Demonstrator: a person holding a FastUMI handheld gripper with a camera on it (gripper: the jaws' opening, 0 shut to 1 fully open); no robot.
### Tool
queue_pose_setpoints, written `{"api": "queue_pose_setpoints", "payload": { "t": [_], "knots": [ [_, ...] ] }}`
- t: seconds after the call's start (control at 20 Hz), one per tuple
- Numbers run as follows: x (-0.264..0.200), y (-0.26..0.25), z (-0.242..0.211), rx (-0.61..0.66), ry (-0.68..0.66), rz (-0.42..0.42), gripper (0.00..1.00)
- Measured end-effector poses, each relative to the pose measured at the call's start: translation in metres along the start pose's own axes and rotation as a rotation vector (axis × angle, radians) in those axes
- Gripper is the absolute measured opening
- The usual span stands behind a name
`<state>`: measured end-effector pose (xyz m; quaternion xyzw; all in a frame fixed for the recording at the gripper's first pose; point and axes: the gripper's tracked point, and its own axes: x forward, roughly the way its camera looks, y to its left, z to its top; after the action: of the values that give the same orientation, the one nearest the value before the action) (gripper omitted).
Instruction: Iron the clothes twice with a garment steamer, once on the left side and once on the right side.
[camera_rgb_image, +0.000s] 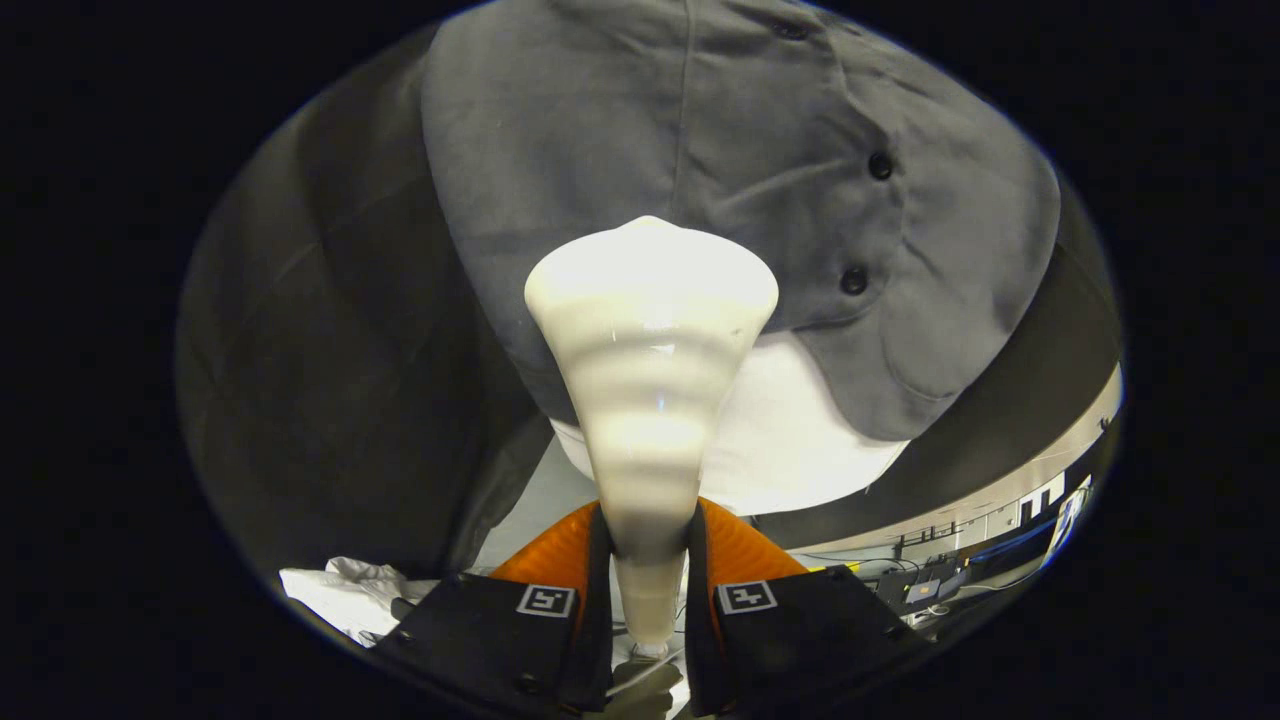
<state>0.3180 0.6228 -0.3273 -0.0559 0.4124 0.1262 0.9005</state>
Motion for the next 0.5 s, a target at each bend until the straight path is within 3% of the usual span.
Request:
{"api": "queue_pose_setpoints", "payload": {
  "t": [0.5],
  "knots": [
    [-0.132,-0.077,0.095,0.092,-0.240,-0.036,0.38]
  ]
}}
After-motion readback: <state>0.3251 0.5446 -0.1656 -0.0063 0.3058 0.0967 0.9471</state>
